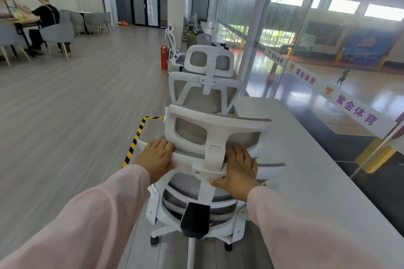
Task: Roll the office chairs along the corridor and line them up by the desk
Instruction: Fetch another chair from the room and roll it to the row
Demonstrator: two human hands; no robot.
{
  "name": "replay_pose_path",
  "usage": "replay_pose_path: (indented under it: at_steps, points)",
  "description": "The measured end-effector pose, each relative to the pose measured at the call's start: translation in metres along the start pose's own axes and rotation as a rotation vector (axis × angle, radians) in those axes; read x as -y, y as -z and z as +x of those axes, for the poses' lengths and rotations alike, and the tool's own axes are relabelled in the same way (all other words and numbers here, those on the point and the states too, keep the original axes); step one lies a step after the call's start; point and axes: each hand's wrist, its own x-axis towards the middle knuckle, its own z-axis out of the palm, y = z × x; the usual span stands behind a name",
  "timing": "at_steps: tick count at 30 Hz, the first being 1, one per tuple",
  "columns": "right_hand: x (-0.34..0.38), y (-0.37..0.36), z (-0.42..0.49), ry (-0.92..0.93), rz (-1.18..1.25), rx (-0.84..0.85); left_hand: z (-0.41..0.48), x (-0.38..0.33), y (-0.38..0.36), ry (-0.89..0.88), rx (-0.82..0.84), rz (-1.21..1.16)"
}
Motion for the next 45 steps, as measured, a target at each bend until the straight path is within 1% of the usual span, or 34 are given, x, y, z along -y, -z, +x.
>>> replay_pose_path:
  at_steps: [8, 14, 24, 27, 33, 40, 42, 45]
  points:
    - [-0.024, 0.01, -0.014, -0.01, -0.043, 0.033, -0.012, -0.025, -0.007, -0.035, -0.055, 0.071]
    - [-0.029, 0.018, -0.02, 0.012, -0.037, 0.03, -0.019, -0.038, -0.003, -0.02, -0.045, 0.064]
    - [-0.038, 0.022, -0.001, 0.037, -0.02, 0.02, -0.011, -0.043, -0.003, 0.034, -0.029, 0.014]
    - [-0.042, 0.021, 0.004, 0.037, -0.027, 0.027, -0.008, -0.044, -0.005, 0.039, -0.027, 0.032]
    - [-0.04, 0.016, 0.013, 0.05, -0.025, 0.005, 0.002, -0.035, -0.004, 0.044, -0.025, 0.019]
    - [-0.033, 0.013, 0.004, 0.018, 0.023, -0.018, 0.004, -0.032, -0.001, 0.051, -0.029, 0.025]
    - [-0.032, 0.013, -0.003, 0.005, 0.057, -0.033, -0.001, -0.038, 0.0, 0.071, -0.071, 0.01]
    - [-0.024, 0.018, -0.015, 0.003, 0.116, -0.112, -0.017, -0.053, 0.009, 0.138, -0.142, -0.04]
